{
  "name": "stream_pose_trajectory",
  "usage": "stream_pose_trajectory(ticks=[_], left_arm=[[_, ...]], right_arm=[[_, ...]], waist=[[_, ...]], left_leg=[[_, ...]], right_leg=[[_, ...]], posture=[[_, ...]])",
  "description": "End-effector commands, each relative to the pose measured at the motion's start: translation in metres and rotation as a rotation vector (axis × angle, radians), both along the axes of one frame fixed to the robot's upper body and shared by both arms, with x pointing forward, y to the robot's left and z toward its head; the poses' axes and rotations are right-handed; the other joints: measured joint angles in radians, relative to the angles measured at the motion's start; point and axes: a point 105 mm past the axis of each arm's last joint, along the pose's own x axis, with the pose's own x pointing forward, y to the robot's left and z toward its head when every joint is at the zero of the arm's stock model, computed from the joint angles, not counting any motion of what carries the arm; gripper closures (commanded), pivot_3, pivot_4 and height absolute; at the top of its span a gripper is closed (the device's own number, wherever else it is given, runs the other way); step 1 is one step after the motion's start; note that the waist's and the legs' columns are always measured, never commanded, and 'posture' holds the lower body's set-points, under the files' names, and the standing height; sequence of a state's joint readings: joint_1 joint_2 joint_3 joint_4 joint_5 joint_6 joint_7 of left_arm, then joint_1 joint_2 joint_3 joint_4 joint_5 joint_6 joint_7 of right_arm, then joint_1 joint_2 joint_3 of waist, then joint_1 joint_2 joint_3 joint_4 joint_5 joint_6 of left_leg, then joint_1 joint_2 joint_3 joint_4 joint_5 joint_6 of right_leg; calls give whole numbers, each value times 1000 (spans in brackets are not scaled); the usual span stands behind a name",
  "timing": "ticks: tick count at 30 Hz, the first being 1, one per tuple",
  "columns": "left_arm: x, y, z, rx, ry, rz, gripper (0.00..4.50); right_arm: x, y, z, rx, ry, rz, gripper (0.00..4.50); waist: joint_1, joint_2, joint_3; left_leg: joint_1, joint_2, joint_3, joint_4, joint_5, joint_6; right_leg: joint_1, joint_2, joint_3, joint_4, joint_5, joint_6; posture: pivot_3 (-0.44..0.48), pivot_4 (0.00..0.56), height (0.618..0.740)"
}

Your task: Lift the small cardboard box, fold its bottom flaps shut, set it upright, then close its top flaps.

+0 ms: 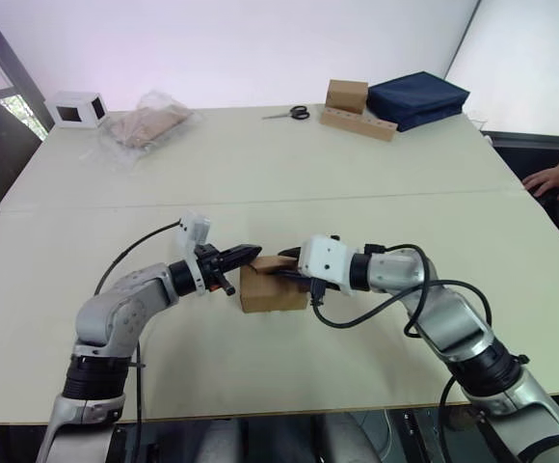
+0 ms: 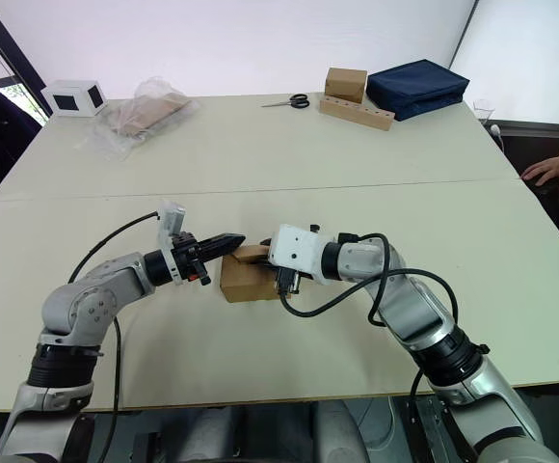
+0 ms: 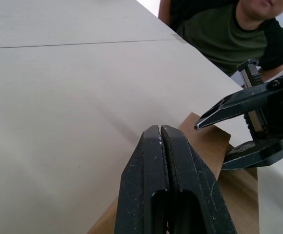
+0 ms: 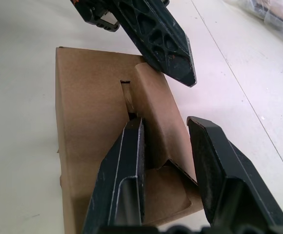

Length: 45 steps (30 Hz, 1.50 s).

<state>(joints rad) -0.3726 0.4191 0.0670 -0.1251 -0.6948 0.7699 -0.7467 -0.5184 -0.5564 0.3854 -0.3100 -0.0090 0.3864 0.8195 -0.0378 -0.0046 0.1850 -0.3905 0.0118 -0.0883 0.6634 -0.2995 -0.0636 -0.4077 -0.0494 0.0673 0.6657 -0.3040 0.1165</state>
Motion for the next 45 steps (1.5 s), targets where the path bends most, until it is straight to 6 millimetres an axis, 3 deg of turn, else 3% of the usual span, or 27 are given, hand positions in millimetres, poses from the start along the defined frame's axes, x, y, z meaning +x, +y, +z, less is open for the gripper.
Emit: stream_pose_trajectory(ticks=[1,7,20,25,28,30,37,45], left_arm=[[-8,-6,-10,62,6,-44,4500],[-6,-5,-13,109,-31,-41,4500],[-12,-8,-18,225,-116,-96,4500],[-11,-4,-1,186,-153,-75,4500],[-16,1,22,127,-180,-67,4500],[-23,1,25,142,-182,-82,4500],[-37,-2,18,205,-168,-99,4500],[-29,-2,-10,316,-117,-43,4500]], right_arm=[[-2,-1,2,32,22,-3,3124],[-15,-1,11,151,156,24,3124],[-23,-1,-2,249,363,-13,3124],[-22,0,14,357,394,-13,3124],[-19,-4,24,404,388,-20,3124],[-15,-5,24,410,383,-35,3124],[-11,-2,9,372,407,-64,3124],[-10,-1,-16,279,452,-101,3124]], waist=[[0,0,0],[3,0,0],[5,0,0],[5,0,0],[3,0,0],[1,0,0],[-4,0,0],[-2,0,0]], left_leg=[[0,0,0,0,0,0],[0,0,0,0,0,0],[0,0,0,0,-1,2],[0,0,0,0,-1,2],[0,0,0,0,-1,2],[0,0,0,0,-1,3],[0,0,0,-1,-1,2],[0,0,0,-1,-1,2]], right_leg=[[0,0,0,0,0,0],[0,0,0,0,0,0],[1,0,0,0,0,0],[1,0,0,0,0,0],[0,0,0,0,0,0],[0,0,0,0,0,0],[0,1,0,0,0,0],[0,0,0,0,0,0]], posture=[[0,150,740],[0,150,740],[0,150,740],[0,150,740],[0,150,740],[0,150,740],[0,150,740],[0,150,740]])
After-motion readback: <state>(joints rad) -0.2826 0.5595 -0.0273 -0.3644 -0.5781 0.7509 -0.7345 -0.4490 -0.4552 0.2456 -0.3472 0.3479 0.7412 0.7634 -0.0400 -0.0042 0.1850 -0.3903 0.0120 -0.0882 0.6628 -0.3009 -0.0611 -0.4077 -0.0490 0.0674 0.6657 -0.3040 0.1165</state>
